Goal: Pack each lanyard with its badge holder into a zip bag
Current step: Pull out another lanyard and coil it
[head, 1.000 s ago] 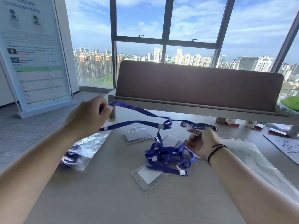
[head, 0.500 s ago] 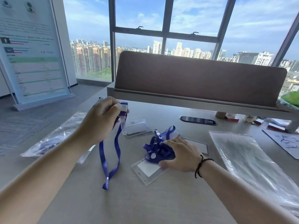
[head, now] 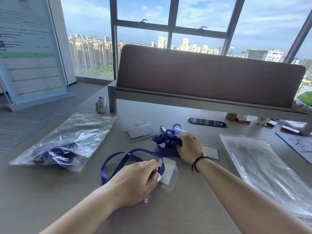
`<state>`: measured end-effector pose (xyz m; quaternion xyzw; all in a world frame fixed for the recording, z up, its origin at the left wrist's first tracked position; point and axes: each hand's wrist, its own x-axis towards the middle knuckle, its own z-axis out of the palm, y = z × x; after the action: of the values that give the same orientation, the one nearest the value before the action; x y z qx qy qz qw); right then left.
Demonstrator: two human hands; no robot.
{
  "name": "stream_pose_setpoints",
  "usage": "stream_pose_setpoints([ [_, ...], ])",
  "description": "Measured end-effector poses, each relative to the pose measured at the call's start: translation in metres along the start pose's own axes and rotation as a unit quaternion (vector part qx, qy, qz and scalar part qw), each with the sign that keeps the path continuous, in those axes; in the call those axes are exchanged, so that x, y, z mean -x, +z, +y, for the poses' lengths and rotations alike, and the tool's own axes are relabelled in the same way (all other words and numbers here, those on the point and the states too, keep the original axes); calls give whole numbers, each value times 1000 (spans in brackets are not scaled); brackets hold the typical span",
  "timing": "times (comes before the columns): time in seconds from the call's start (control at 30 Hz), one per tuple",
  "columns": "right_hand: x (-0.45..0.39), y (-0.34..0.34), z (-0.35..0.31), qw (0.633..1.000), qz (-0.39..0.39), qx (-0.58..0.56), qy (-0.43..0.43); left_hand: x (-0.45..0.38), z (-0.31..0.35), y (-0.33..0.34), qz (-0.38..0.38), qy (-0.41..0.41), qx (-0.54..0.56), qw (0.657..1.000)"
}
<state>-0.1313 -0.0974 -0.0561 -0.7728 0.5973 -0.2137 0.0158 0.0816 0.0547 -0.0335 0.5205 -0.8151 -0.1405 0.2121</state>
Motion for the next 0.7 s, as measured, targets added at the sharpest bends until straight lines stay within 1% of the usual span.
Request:
stream_pose_setpoints([
  [0.07, -12, 3, 8, 998, 29, 38, 34, 4, 2, -2, -2, 9, 2, 1000],
  [0.1, -17, 3, 10, 997, 28, 51, 56, 7, 2, -4, -3, 6, 11, 1000],
  [0.17, -22, -1, 9, 995, 5, 47, 92, 13, -1, -5, -5, -5, 33, 999],
  [0.23, -17, -9, -1, 994, -23, 29, 99, 18, -3, -7, -8, -9, 51, 999],
  [0.3, 1, -24, -18, 997, -27, 42, 61, 21, -5, -8, 10, -6, 92, 996],
  [0.33, 14, -33, -26, 999, -20, 43, 28, 21, -4, -8, 28, -1, 118, 993],
  [0.37, 28, -44, -35, 999, -24, 18, -13, 21, -3, -8, 48, 9, 145, 988],
  [0.4, 43, -56, -44, 996, -52, -38, -57, 19, -1, -10, 67, 19, 170, 983],
  [0.43, 59, -67, -54, 982, -112, -120, -92, 17, 2, -12, 80, 28, 197, 977],
  [0.47, 74, -76, -64, 952, -186, -215, -115, 15, 6, -16, 87, 31, 227, 969],
  [0.5, 85, -79, -71, 910, -245, -307, -133, 11, 11, -21, 87, 29, 270, 958],
  [0.53, 93, -81, -77, 872, -269, -383, -139, 8, 17, -27, 87, 21, 325, 942],
  [0.57, 99, -81, -80, 851, -262, -438, -123, 6, 24, -35, 89, 9, 386, 918],
  [0.63, 105, -83, -78, 836, -219, -498, -72, 4, 35, -51, 95, -8, 505, 858],
  [0.7, 110, -86, -71, 839, -190, -508, -49, 3, 42, -66, 103, -10, 584, 805],
])
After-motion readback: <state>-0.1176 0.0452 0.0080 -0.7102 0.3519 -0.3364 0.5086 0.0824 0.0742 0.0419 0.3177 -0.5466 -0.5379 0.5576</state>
